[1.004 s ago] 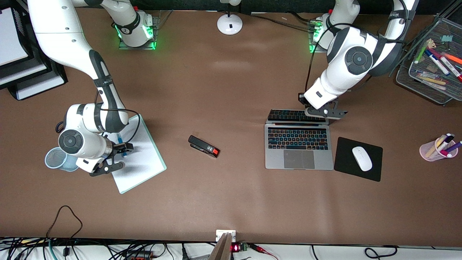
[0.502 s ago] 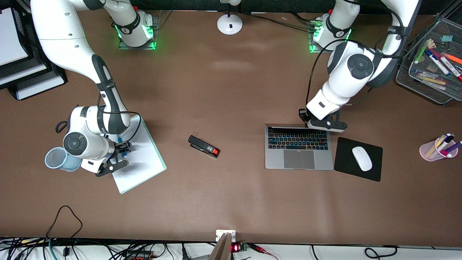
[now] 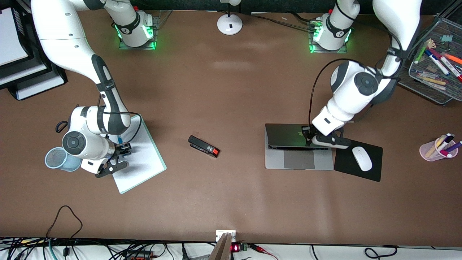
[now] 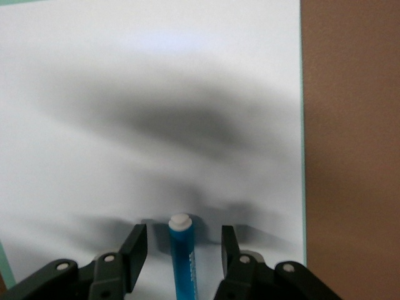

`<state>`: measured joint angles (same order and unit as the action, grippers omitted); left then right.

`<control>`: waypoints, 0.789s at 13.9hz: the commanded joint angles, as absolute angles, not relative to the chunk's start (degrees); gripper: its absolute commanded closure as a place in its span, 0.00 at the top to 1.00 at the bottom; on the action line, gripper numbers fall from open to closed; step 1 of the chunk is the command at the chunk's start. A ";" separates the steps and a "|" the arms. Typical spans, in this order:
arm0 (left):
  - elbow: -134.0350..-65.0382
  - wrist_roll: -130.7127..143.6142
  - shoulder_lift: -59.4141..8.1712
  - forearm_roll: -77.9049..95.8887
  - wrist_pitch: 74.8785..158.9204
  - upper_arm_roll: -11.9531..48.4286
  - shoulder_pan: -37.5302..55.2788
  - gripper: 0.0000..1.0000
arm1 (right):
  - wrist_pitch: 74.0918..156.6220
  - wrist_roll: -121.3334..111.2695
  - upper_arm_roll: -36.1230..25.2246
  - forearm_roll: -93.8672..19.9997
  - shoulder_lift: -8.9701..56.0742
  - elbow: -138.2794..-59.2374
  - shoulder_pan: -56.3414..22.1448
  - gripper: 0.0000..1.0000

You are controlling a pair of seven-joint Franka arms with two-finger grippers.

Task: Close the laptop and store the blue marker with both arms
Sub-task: 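Grasp the blue marker with the right gripper while the left gripper pushes the lid down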

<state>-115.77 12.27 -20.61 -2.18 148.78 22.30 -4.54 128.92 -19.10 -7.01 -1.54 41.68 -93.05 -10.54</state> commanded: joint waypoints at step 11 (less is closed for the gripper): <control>-108.90 11.87 -37.43 -9.05 160.31 21.18 -3.78 0.00 | 131.05 -20.22 -6.86 -2.72 42.28 -93.08 -10.55 0.41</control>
<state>-111.35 12.08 -35.31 -7.38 159.69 21.72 -4.34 130.62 -19.11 -7.01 -1.64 42.35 -93.05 -10.55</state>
